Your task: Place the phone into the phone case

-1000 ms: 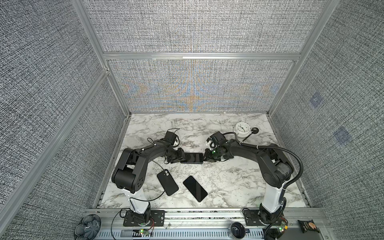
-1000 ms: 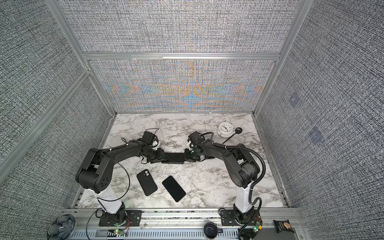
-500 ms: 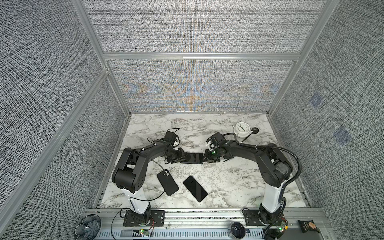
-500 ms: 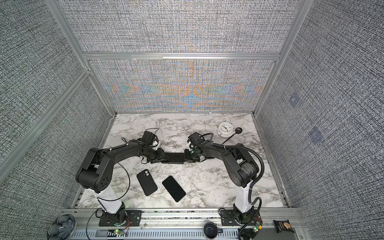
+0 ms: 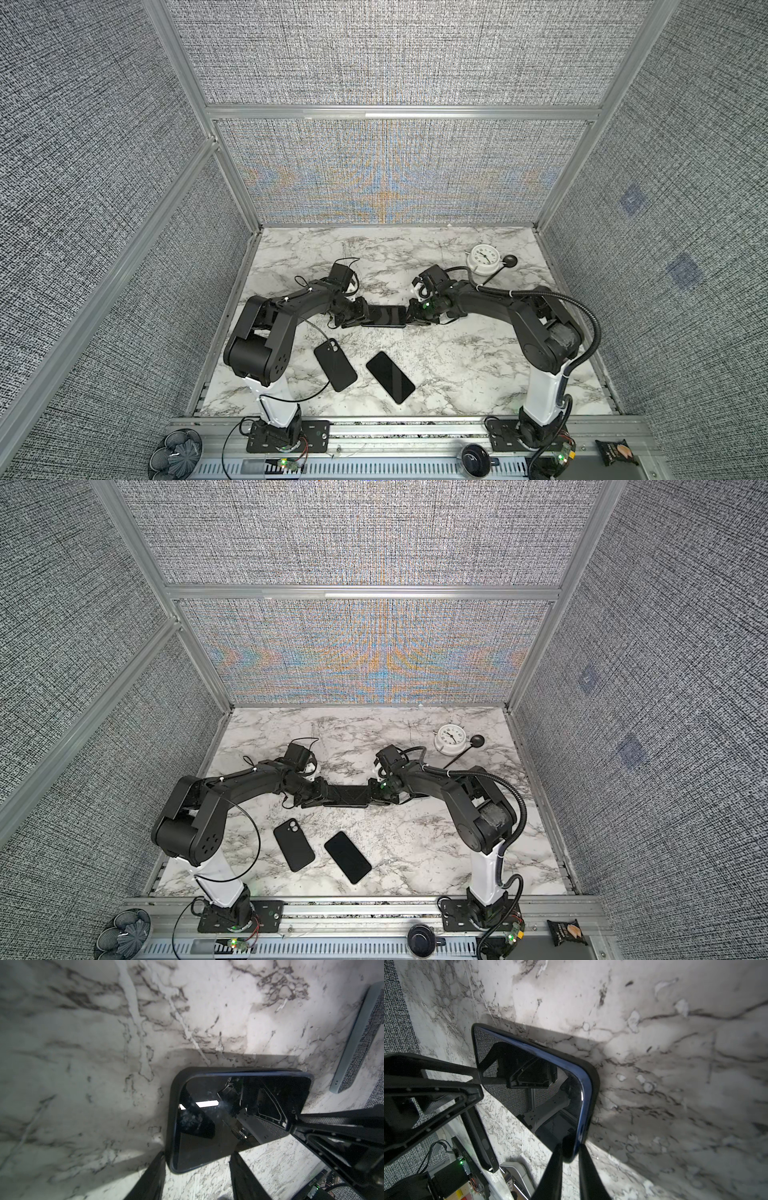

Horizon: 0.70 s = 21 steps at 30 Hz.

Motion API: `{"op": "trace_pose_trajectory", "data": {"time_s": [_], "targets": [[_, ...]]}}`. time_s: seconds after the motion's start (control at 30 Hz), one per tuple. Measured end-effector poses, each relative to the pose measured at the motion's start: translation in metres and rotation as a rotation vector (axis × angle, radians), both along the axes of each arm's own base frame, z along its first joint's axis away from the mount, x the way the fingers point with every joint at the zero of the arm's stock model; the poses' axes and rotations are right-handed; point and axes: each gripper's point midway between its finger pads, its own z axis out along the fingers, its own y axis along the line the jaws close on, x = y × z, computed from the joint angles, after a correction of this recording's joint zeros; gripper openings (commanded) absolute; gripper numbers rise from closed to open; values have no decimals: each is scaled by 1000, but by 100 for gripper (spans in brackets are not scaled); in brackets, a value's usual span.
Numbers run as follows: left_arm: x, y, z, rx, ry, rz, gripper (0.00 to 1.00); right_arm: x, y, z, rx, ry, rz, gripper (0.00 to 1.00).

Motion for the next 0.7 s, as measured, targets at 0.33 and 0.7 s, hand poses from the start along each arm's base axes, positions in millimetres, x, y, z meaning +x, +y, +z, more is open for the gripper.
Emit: {"op": "trace_pose_trajectory", "data": {"time_s": [0.33,0.7], "targets": [[-2,0,-1,3,-1,0,51,0,1,-1,-6,2,-1,18],[-3,-1,-2,5,-5,8,50,0,2,-2,-9,4,1,18]]}}
